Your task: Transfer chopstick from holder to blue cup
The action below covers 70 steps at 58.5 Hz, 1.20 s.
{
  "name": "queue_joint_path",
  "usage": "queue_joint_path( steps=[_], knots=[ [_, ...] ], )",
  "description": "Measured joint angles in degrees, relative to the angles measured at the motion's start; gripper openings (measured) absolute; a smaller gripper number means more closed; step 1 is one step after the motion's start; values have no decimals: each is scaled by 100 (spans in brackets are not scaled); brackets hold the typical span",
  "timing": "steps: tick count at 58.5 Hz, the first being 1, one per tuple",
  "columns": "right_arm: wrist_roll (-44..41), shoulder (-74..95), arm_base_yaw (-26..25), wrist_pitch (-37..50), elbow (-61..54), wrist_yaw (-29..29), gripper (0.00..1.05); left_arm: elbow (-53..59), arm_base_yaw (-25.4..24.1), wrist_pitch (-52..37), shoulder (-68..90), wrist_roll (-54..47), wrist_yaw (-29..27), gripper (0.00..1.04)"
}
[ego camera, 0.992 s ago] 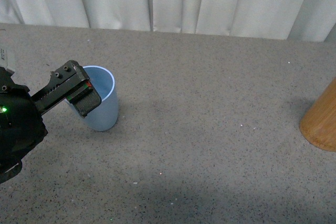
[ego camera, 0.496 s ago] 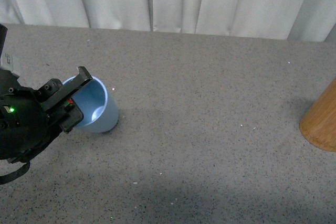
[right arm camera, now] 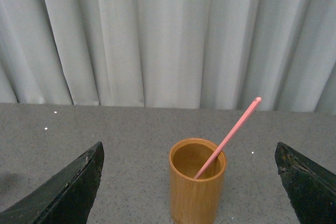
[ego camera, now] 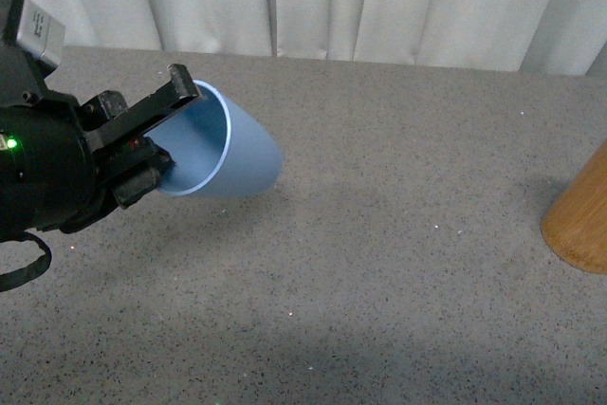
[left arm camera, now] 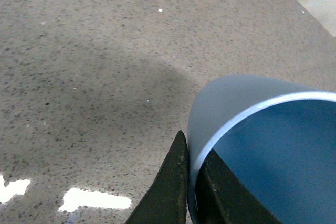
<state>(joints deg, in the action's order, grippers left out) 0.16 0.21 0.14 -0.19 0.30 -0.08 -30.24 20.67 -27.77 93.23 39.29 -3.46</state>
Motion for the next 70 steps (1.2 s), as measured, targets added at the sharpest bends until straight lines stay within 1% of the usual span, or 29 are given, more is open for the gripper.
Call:
queue_joint_path(
  steps=[15,29,41,50,70],
  knots=[
    [0,0,0,0,0,-2,95,-739,70,509,133,-772,503,4],
    [0,0,0,0,0,0,95,-1163,369,841,634,-1281,678,4],
    [0,0,0,0,0,0,95,-1344,619,970,944,-1530,638,4],
    [0,0,0,0,0,0,95,-1502,793,1163,1189,-1668,450,4],
    [0,0,0,0,0,0,95,-1523,890,1287,1423,-1681,223,4]
  ],
)
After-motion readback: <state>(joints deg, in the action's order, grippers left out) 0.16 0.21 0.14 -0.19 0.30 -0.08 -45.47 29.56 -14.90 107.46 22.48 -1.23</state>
